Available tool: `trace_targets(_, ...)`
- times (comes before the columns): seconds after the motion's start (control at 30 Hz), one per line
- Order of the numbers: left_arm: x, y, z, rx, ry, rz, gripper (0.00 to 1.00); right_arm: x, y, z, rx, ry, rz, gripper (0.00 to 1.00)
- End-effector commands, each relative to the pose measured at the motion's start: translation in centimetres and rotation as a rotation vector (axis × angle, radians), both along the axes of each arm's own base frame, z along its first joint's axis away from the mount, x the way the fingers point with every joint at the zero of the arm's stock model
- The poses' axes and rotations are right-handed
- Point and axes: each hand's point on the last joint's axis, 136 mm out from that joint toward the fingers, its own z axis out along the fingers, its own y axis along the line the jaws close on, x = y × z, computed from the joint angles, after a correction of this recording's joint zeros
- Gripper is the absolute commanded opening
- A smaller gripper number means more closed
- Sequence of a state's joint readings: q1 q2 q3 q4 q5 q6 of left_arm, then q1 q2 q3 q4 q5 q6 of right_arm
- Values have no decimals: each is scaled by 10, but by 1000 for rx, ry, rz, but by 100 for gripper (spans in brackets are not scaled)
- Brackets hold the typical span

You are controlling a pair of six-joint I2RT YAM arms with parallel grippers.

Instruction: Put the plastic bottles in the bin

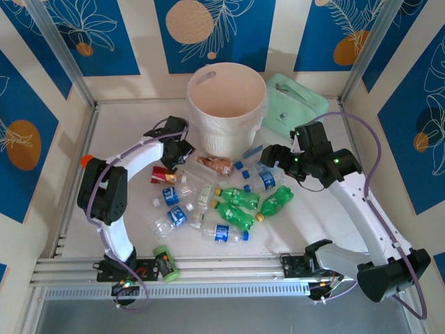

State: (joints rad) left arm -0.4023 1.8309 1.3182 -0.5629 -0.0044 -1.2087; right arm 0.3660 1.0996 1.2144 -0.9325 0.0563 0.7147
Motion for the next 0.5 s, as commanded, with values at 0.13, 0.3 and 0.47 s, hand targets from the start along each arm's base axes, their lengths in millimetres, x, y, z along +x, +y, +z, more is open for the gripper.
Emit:
trace_targets(0.13, -28, 12, -29, 64, 161, 43, 76, -3, -2, 7, -1, -8, -1, 88)
trace_targets(0.3, -28, 15, -16, 62, 130, 57, 76, -3, -1, 9, 4, -13, 4, 88)
trace_targets(0.47, -30, 22, -8, 71, 113, 76, 75, -2, -1, 11, 1, -20, 8, 88)
